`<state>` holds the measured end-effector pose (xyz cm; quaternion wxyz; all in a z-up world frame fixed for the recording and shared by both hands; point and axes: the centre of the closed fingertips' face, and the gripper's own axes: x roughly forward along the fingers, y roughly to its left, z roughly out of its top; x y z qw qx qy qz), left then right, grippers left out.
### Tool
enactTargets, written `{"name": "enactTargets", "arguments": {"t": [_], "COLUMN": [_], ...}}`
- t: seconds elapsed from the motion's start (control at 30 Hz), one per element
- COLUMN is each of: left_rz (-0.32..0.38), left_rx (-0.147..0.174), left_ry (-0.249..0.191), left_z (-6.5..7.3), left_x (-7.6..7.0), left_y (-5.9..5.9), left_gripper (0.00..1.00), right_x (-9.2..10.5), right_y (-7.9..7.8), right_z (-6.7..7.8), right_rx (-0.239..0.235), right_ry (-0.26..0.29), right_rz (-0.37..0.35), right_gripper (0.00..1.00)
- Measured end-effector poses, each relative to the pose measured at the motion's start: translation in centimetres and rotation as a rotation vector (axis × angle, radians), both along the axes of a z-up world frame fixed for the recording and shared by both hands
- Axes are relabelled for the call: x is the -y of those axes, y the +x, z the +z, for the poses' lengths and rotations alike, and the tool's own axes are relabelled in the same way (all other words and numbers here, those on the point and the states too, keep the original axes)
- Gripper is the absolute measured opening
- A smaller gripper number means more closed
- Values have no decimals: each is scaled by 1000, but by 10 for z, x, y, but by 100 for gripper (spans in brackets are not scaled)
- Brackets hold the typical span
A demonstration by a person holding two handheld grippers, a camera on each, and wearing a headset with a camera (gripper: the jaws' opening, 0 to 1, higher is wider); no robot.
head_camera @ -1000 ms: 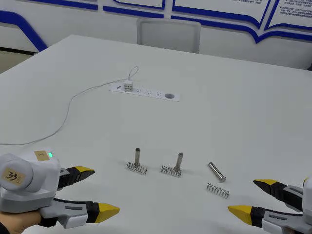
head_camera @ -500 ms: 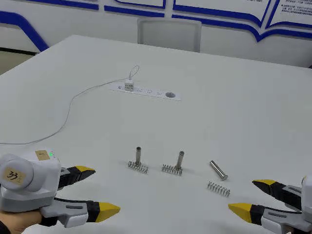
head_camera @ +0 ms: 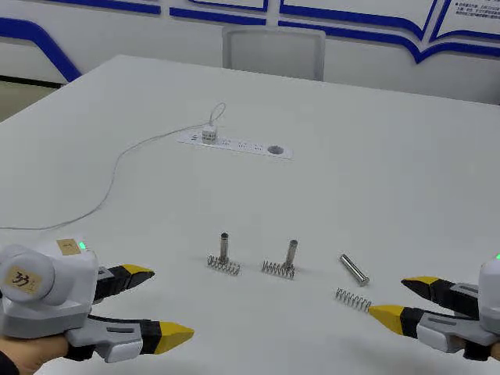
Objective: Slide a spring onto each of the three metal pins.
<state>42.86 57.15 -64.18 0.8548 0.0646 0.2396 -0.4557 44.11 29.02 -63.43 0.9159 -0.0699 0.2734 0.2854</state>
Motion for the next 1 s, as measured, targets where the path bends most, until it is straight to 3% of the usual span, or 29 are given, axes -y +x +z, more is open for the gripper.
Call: {"name": "enactTargets", "arguments": {"t": [0.17,0.57,0.73,1.0], "left_rz": [-3,-14,-16,-23], "left_rx": [2,9,10,11], "left_ry": [1,0,-2,3], "left_z": [1,0,0,0], "left_x": [1,2,2,4], "left_y": [0,-1,-2,-3], "left_gripper": [70,70,70,70], "right_x": [-2,-12,-15,-14], "right_y": [15,48,56,66], "right_z": [6,7,2,-11], "right_rx": [-19,-96,-132,-227], "right_ry": [-19,-145,-192,-240], "right_rz": [-10,5,-2,-16], "right_gripper": [42,31,28,24]}}
